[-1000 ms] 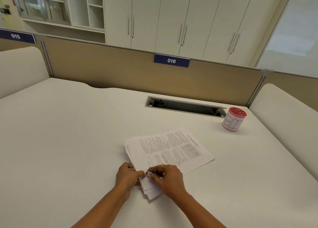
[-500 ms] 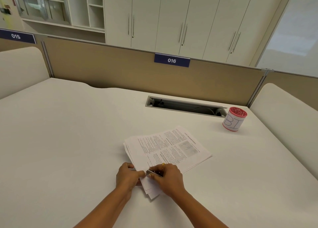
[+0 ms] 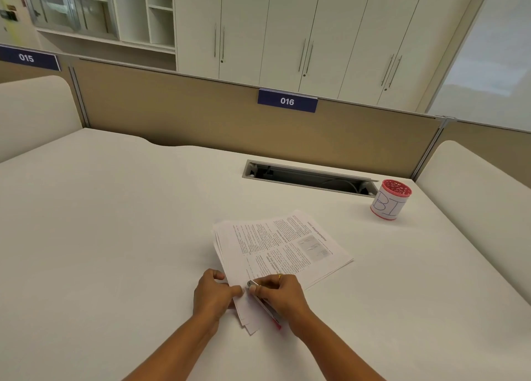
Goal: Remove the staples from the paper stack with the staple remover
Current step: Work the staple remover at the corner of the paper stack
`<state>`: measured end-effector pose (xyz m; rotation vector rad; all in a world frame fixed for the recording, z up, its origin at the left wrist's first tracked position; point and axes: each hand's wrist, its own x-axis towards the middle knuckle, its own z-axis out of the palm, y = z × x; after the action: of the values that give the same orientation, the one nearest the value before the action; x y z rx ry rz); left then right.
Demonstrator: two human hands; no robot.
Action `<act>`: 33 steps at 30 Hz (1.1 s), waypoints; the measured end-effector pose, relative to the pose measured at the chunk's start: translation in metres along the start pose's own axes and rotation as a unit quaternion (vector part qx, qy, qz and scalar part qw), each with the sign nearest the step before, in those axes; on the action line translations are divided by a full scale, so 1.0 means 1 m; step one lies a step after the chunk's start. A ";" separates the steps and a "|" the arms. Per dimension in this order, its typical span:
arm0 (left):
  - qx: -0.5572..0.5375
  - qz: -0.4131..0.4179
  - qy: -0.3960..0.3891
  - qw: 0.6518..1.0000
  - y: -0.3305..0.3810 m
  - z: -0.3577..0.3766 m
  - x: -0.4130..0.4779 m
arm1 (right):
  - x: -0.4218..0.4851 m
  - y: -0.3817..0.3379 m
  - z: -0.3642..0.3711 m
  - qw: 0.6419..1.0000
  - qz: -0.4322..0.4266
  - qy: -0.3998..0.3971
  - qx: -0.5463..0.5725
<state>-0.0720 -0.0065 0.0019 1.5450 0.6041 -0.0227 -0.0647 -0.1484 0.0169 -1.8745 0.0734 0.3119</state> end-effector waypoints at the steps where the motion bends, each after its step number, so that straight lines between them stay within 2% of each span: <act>1: -0.001 0.000 -0.001 1.000 0.000 0.000 0.000 | 0.001 -0.001 -0.001 1.000 0.008 -0.003 0.017; 5: -0.008 -0.006 -0.008 1.000 0.001 -0.001 -0.001 | 0.001 -0.006 -0.001 1.000 0.006 -0.010 0.017; 8: -0.017 -0.012 -0.017 1.000 0.002 -0.002 0.000 | 0.002 -0.008 0.000 0.993 -0.048 0.019 -0.103; 12: -0.027 -0.020 -0.025 0.999 0.003 -0.003 -0.001 | 0.003 -0.008 -0.001 0.938 -0.135 0.034 -0.318; 16: -0.036 -0.027 -0.027 0.999 0.003 -0.003 -0.002 | 0.005 -0.003 0.000 0.878 -0.206 0.030 -0.431; 20: -0.047 -0.029 -0.032 0.998 0.005 -0.003 -0.003 | 0.004 0.000 0.002 0.845 -0.257 0.044 -0.468; 26: -0.042 -0.027 -0.038 0.998 0.004 -0.003 -0.004 | 0.002 -0.002 0.006 0.822 -0.287 0.050 -0.490; 33: -0.035 -0.029 -0.041 0.998 0.004 -0.004 -0.003 | 0.006 -0.002 0.003 0.835 -0.270 0.046 -0.477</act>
<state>-0.0746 -0.0039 0.0069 1.4518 0.5783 -0.1074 -0.0588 -0.1447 0.0160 -2.7829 -0.6578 -0.1962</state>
